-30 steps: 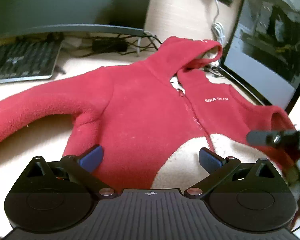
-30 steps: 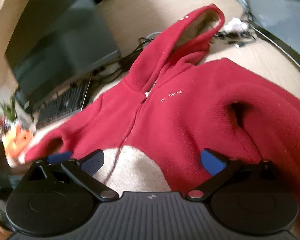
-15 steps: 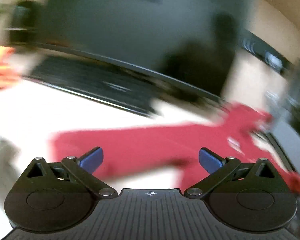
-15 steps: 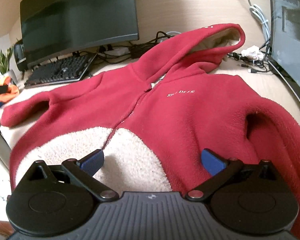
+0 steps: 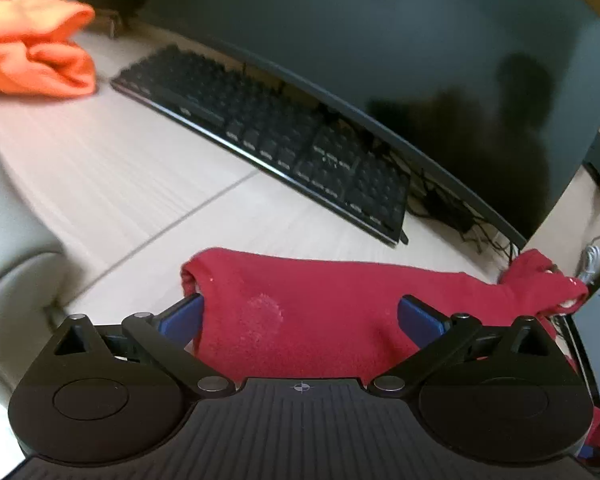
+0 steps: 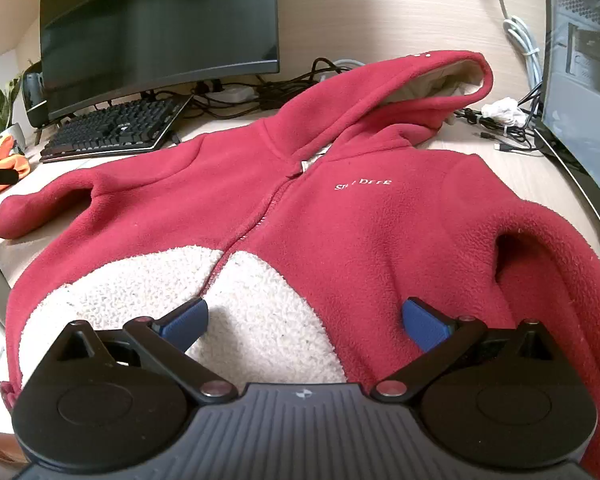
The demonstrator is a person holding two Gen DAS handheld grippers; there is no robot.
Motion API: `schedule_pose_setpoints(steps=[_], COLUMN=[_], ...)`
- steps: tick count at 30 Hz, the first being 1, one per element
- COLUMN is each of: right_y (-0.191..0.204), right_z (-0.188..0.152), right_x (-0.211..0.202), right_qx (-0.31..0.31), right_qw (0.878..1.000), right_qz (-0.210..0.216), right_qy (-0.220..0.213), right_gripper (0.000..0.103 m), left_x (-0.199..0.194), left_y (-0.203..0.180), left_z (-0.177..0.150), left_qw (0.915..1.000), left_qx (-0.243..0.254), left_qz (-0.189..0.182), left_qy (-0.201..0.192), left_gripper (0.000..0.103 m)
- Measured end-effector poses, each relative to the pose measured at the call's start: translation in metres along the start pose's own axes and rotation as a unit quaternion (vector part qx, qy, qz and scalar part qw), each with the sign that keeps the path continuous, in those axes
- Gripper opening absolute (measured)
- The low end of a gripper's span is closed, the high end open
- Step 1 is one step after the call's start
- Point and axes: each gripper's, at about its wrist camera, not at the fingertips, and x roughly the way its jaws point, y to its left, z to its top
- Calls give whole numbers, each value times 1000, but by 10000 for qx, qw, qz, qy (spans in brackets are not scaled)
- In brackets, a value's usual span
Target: Fold clothes
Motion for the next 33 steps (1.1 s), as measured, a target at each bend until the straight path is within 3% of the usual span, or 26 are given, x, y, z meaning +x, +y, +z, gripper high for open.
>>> schedule_pose_setpoints(steps=[3,7,11,14,18,24,26,27,31,33], right_y=[-2,-10,-22,-26,-24,-21,-18,-18,-25,-35], right_z=[1,6,3,-6,-11,-12,-10,-10,-8,-8], right_x=[-1,-8,-20,-25,-25,-23,-22,-22,-28,-37], right_qx=[46,392,802,824,828,707,559,490,502,717], right_qw=[10000,9990,9964,9962,9963,9974,9984,9987,9981,9967], right_qz=[38,160,278,267,213,137,123,141,308,356], right_qy=[42,120,73,2,-96,-79,11,60,169,104], right_gripper=[103,103,103,103,103,103,103,103,103,103], left_x=[11,7,-2,5,33,56,63,65,66,58], left_y=[3,-17,-79,-135,-206,-311,-343,-352,-366,-351], left_z=[6,26,54,66,65,27,3,-9,-61,-79], left_qw=[9993,9947,9815,9688,9482,9035,8867,8824,8773,8686], left_qx=[-156,-200,452,871,1002,1674,2010,2172,3138,3410], left_qz=[-291,-1007,-1854,-2314,-3004,-3849,-3963,-3921,-3157,-3039], left_qy=[191,83,-133,-145,230,863,1275,1430,1793,1920], left_gripper=[103,103,103,103,103,103,103,103,103,103])
